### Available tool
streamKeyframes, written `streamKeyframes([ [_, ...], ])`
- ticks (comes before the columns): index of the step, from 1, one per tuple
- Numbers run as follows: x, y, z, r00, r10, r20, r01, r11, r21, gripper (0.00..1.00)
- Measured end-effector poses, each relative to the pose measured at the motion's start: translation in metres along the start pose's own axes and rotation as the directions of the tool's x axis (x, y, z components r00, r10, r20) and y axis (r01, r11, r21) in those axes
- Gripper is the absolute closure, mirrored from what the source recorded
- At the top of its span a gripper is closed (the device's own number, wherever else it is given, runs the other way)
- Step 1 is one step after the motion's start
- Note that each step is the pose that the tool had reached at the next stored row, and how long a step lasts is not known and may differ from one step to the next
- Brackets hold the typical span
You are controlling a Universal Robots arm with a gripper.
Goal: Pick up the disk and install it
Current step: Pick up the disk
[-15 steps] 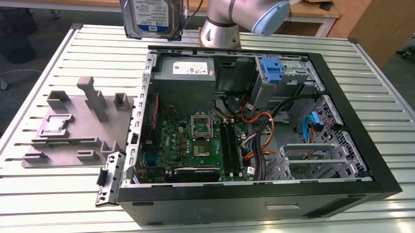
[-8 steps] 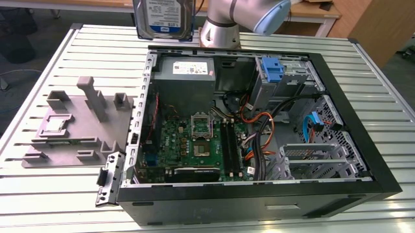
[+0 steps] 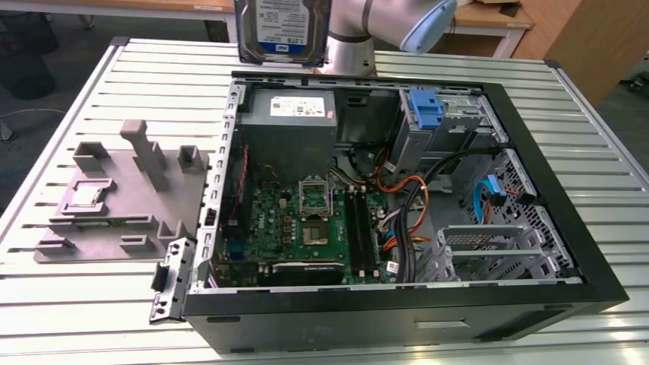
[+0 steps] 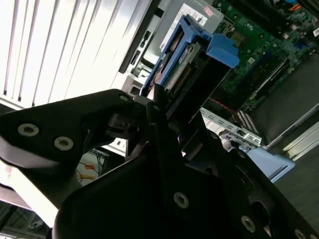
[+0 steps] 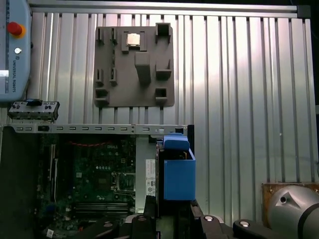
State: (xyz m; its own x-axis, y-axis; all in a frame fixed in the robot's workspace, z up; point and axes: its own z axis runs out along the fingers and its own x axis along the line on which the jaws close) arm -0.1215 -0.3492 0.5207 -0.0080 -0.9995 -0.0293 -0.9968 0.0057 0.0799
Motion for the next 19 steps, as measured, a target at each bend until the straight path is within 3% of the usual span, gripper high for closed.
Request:
streamKeyframes([
  [19,0.0052,-0.0688,-0.0055,1.0000,0.000,0.0000,0.000,1.0000,0.0000,0.65],
])
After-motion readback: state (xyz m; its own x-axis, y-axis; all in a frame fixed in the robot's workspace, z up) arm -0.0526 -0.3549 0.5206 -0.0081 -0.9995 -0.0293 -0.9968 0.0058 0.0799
